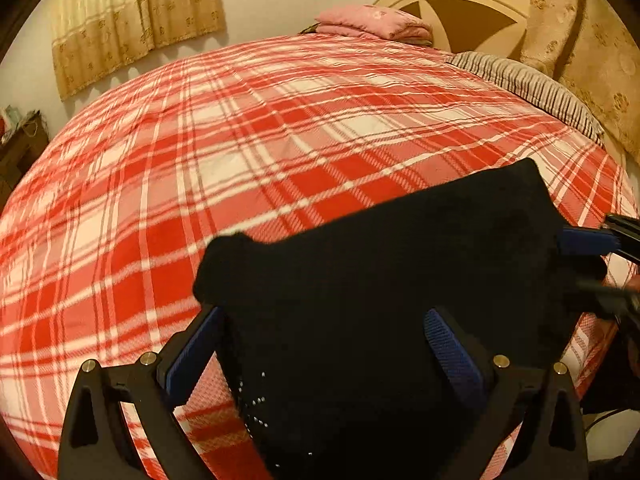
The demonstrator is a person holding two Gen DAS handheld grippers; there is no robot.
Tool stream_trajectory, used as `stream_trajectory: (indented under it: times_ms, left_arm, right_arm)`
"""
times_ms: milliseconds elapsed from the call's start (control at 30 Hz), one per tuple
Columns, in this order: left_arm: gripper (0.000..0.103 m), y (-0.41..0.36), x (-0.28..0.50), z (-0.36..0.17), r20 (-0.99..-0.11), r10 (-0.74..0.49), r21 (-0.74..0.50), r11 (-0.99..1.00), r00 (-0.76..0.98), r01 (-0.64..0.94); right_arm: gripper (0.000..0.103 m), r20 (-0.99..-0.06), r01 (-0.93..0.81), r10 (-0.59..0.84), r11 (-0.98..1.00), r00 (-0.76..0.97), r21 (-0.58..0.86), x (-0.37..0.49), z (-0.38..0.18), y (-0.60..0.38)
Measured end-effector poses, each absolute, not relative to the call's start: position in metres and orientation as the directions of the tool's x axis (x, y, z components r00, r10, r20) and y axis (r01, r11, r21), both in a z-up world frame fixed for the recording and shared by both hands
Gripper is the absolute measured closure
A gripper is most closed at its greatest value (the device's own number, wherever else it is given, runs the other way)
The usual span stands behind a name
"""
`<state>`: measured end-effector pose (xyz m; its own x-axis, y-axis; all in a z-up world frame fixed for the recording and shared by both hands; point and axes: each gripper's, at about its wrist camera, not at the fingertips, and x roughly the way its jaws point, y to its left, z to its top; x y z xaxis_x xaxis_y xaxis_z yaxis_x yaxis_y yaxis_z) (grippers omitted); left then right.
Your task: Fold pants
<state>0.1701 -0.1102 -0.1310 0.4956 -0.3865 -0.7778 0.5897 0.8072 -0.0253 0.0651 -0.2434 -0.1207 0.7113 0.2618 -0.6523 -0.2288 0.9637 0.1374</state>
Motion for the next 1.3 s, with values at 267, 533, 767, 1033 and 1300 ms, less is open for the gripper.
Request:
stream_trajectory:
  times_ms: [267, 533, 767, 1033, 1300]
  left_arm:
    - [0.001, -0.110, 0.168, -0.136, -0.769, -0.387, -0.041, 0.823, 0.508, 0.566]
    - [0.001, -0.096, 0.159, -0.130, -0.767, -0.392, -0.087, 0.848, 0.508, 0.523]
    - [0.001, -0.043, 0.144, -0.126, -0.718, -0.316, -0.039, 0.908, 0.620, 0.418]
    - [0.001, -0.034, 0.151, -0.147, -0.719, -0.414, -0.188, 0.889, 0.558, 0.417]
    - [0.001, -0.041, 0.159, -0.145, -0.708, -0.446, -0.208, 0.873, 0.547, 0.441]
  right_arm:
    - [0.049, -0.688, -0.118, 0.250, 0.965, 0.681, 0.235, 0.081, -0.138, -0.278]
    - [0.049, -0.689, -0.127, 0.217, 0.976, 0.691, 0.179, 0.081, -0.142, -0.272]
    - [0.049, -0.668, -0.107, 0.208, 0.976, 0.714, 0.190, 0.072, -0.140, -0.282]
    - [0.019, -0.641, 0.009, 0.113, 0.983, 0.759, 0.184, 0.063, -0.128, -0.304]
    - [0.023, -0.682, 0.075, 0.153, 0.953, 0.716, 0.294, 0.075, -0.143, -0.333]
